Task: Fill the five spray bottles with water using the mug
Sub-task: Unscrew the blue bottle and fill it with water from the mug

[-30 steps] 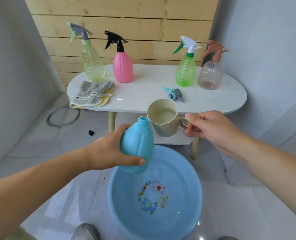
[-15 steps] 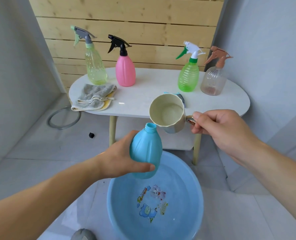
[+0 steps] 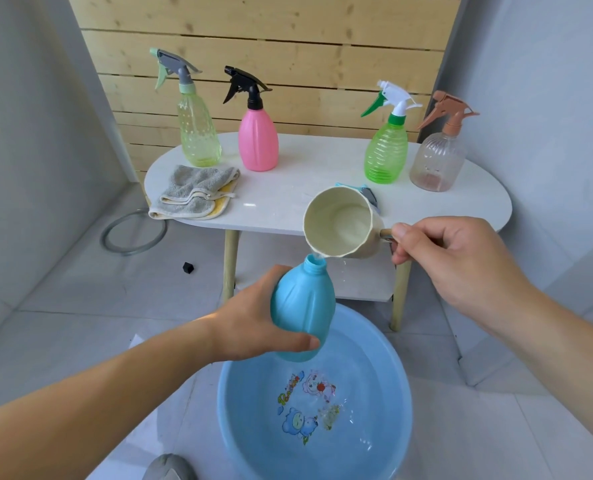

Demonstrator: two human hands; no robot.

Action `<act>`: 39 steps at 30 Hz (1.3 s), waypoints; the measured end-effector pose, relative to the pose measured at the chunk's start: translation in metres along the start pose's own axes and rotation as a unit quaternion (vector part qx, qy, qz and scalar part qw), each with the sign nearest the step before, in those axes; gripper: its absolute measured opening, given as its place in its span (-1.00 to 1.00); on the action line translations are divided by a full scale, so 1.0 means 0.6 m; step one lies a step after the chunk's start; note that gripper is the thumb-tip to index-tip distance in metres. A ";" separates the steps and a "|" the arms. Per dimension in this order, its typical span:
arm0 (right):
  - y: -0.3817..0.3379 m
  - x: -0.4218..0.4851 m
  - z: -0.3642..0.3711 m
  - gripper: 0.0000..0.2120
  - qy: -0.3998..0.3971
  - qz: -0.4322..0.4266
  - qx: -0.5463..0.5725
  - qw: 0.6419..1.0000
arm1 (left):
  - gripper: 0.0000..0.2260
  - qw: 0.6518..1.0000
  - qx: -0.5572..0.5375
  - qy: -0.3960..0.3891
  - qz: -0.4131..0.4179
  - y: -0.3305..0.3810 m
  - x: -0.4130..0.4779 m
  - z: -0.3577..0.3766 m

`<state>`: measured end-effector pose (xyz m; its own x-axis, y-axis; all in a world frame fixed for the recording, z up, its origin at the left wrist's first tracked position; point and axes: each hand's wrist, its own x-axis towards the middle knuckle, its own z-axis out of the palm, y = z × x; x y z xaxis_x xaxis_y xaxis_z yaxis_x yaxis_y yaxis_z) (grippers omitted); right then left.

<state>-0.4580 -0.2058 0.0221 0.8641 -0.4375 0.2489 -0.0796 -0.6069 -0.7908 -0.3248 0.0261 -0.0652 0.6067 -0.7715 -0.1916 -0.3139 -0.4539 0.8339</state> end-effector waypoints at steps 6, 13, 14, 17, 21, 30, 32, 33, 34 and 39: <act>-0.001 -0.001 0.001 -0.69 0.002 -0.011 -0.005 1.000 | -0.14 1.000 -0.005 0.001 0.005 0.001 0.002 0.001; -0.003 -0.001 0.000 -0.70 0.015 -0.020 -0.008 1.000 | -0.13 1.000 -0.012 -0.003 0.008 -0.001 0.003 0.002; -0.003 -0.001 -0.001 -0.69 0.016 -0.022 -0.009 1.000 | -0.13 1.000 -0.012 -0.003 0.008 -0.001 0.003 0.002; -0.004 -0.003 -0.001 -0.70 0.020 -0.027 -0.004 0.999 | -0.14 1.000 -0.012 -0.004 0.007 -0.003 0.003 0.003; -0.006 -0.005 -0.002 -0.70 0.024 -0.036 -0.003 0.999 | -0.16 1.000 -0.020 0.000 0.011 -0.004 0.002 0.003; -0.004 -0.005 -0.004 -0.72 0.034 -0.048 -0.014 0.998 | -0.18 1.000 -0.017 0.000 0.008 -0.003 0.002 0.003; -0.005 -0.005 -0.005 -0.73 0.037 -0.048 -0.017 0.998 | -0.17 1.000 -0.014 -0.002 0.008 -0.003 0.001 0.003; -0.006 -0.005 -0.005 -0.73 0.039 -0.047 -0.018 0.998 | -0.16 1.000 -0.012 -0.003 0.007 -0.002 0.001 0.004; -0.007 -0.005 -0.005 -0.73 0.040 -0.045 -0.018 0.998 | -0.16 1.000 -0.011 -0.003 0.006 -0.002 0.000 0.004; -0.010 -0.006 -0.004 -0.76 0.043 -0.047 -0.012 0.998 | -0.15 1.000 -0.015 -0.008 0.001 -0.003 0.001 0.005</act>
<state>-0.4618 -0.2022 0.0274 0.8230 -0.4319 0.3689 -0.0125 -0.6631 -0.7484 -0.3261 0.0251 -0.0684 0.5938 -0.7800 -0.1973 -0.2929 -0.4380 0.8499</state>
